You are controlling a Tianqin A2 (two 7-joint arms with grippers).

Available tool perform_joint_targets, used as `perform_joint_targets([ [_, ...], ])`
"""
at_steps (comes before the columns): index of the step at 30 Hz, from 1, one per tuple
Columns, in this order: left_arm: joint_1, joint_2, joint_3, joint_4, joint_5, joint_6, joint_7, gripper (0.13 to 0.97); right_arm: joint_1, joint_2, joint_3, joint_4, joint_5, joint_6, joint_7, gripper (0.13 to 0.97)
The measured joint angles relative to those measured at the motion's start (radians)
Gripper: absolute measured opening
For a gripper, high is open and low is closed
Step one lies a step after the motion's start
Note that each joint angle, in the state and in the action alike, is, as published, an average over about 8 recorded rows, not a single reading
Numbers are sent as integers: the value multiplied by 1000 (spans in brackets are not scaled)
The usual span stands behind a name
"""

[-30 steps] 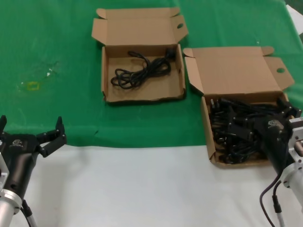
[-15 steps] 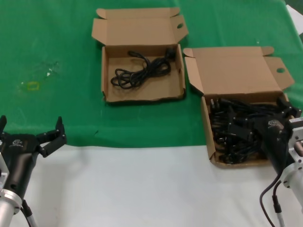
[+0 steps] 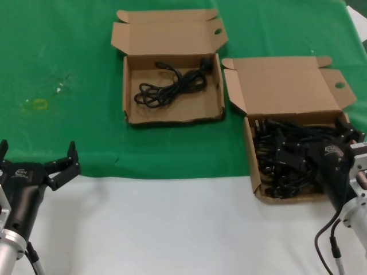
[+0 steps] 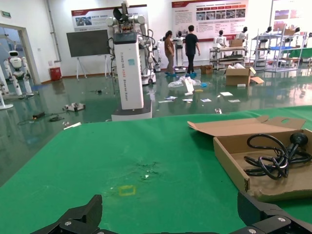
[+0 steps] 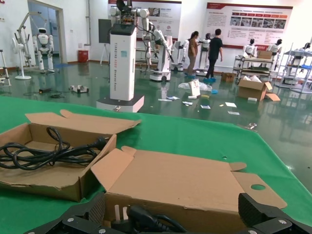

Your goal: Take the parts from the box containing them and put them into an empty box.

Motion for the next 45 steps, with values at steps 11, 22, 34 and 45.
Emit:
perform_joint_targets([
  [11, 0, 0, 0, 0, 0, 0, 0, 966, 0, 0, 0, 0, 0, 0, 0, 966],
  [22, 0, 0, 0, 0, 0, 0, 0, 966, 0, 0, 0, 0, 0, 0, 0, 966],
  [34, 0, 0, 0, 0, 0, 0, 0, 966, 0, 0, 0, 0, 0, 0, 0, 966],
  [45, 0, 0, 0, 0, 0, 0, 0, 966, 0, 0, 0, 0, 0, 0, 0, 966],
])
